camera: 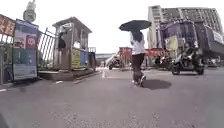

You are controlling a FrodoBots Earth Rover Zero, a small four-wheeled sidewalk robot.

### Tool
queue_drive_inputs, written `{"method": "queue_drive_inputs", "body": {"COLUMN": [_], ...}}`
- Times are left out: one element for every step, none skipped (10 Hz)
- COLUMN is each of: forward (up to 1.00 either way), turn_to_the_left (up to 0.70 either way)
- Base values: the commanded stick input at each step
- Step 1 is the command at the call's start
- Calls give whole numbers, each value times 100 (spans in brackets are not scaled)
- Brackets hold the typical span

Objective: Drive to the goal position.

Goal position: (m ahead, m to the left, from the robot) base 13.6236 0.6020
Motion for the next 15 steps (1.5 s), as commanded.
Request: {"method": "queue_drive_inputs", "body": {"forward": [45,45,45,45,45,45,45,45,45,45,45,45,45,45,45], "turn_to_the_left": [0,0,0,0,0,0,0,0,-14,-27,-27,-27,-27,-27,-27]}}
